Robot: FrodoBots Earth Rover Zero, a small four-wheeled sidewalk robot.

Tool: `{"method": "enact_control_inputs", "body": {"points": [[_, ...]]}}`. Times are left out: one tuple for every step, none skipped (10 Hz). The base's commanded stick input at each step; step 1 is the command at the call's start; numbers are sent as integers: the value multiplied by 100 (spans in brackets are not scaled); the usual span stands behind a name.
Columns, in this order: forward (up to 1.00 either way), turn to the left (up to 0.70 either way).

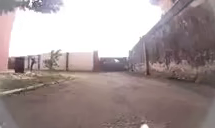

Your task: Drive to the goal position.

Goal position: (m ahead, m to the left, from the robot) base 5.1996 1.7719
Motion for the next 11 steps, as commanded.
{"method": "enact_control_inputs", "body": {"points": [[70, 0], [70, 0], [70, 0], [70, 0], [70, 0], [70, 0], [70, 0], [70, 0], [70, 0], [70, 0], [70, 0]]}}
